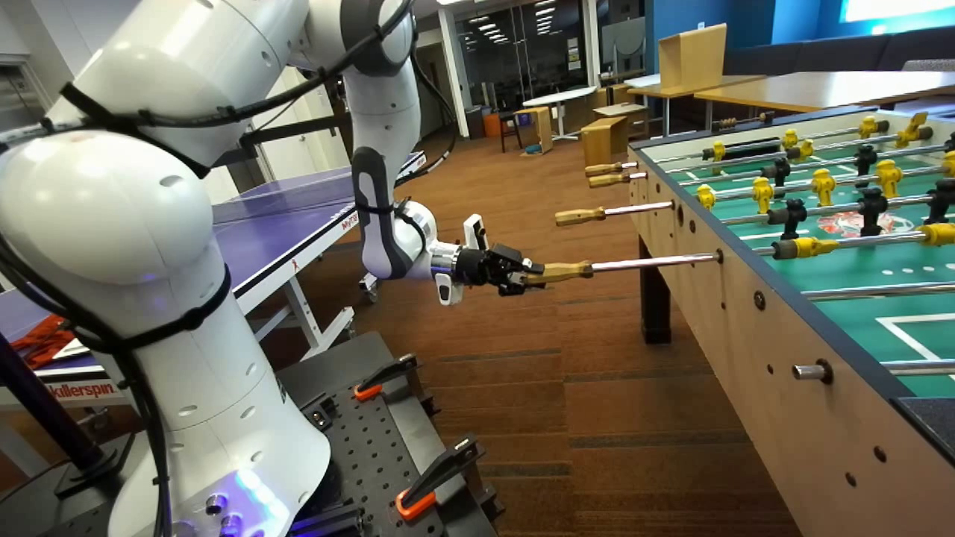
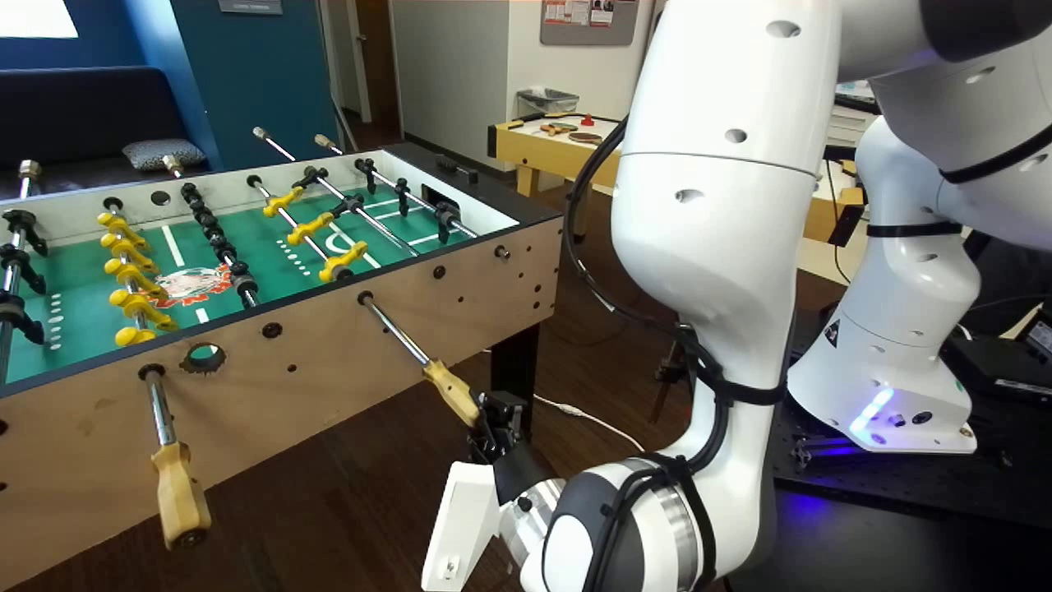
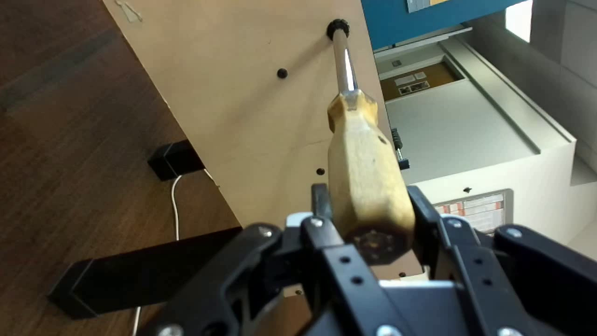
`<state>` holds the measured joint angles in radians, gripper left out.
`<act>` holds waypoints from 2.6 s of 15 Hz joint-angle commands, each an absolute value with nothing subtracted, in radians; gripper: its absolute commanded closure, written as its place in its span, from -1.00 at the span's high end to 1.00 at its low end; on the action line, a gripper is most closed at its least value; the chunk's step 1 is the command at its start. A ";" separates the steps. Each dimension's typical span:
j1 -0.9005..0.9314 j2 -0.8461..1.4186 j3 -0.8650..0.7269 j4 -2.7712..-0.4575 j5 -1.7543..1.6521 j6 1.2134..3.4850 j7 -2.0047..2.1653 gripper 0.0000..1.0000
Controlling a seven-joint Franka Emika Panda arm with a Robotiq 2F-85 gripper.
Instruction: Turn the rod on the right side of the foosball table
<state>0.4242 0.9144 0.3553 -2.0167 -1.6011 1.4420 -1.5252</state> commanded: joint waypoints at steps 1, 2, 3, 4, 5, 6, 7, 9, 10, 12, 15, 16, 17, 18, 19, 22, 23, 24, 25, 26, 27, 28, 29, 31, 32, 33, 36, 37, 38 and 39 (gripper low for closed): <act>0.411 0.918 0.371 -1.992 -1.578 1.487 -1.709 -0.67; 0.411 0.920 0.370 -1.989 -1.573 1.486 -1.755 -0.67; 0.412 0.923 0.369 -1.985 -1.568 1.482 -1.796 -0.67; 0.412 0.926 0.368 -1.979 -1.565 1.477 -1.834 -0.67; 0.414 0.930 0.368 -1.975 -1.565 1.470 -1.872 -0.67; 0.415 0.935 0.367 -1.970 -1.565 1.463 -1.908 -0.67; 0.417 0.939 0.368 -1.966 -1.569 1.458 -1.941 -0.67; 0.421 0.949 0.368 -1.961 -1.578 1.444 -2.004 -0.67; 0.437 0.948 0.351 -1.970 -1.581 1.390 -1.890 -0.67; 0.442 0.958 0.347 -1.966 -1.586 1.380 -1.879 -0.17; 0.444 0.959 0.346 -1.965 -1.587 1.379 -1.879 -0.17; 0.446 0.968 0.342 -1.959 -1.587 1.377 -1.927 -0.67; 0.449 0.966 0.344 -1.960 -1.575 1.363 -2.004 -0.67; 0.453 0.960 0.343 -1.963 -1.567 1.343 -2.057 -0.67; 0.460 0.960 0.341 -1.962 -1.563 1.322 -2.100 -0.67; 0.460 0.959 0.345 -1.961 -1.562 1.303 -2.233 -0.67; 0.459 0.960 0.345 -1.960 -1.568 1.300 -2.275 -0.67; 0.461 0.966 0.344 -1.957 -1.573 1.292 -2.314 -0.67; 0.461 0.970 0.343 -1.956 -1.582 1.291 -2.355 -0.67; 0.463 0.977 0.340 -1.953 -1.586 1.283 -2.391 -0.67; 0.462 0.981 0.340 -1.953 -1.595 1.284 -2.432 -0.67; 0.462 0.984 0.339 -1.954 -1.603 1.281 -2.472 -0.67; 0.461 0.985 0.339 -1.957 -1.613 1.283 -2.513 -0.67; 0.459 0.982 0.339 -1.968 -1.633 1.291 -2.600 -0.67; 0.457 0.978 0.339 -1.977 -1.642 1.297 -2.642 -0.67; 0.456 0.976 0.339 -1.983 -1.650 1.298 -2.685 -0.67; 0.512 0.941 0.271 -2.142 -1.602 1.353 -2.616 -0.67; 0.540 0.935 0.240 -2.160 -1.614 1.380 -2.614 -0.67; 0.569 0.924 0.213 -2.174 -1.613 1.406 -2.616 -0.67; 0.599 0.913 0.185 -2.188 -1.615 1.435 -2.617 -0.67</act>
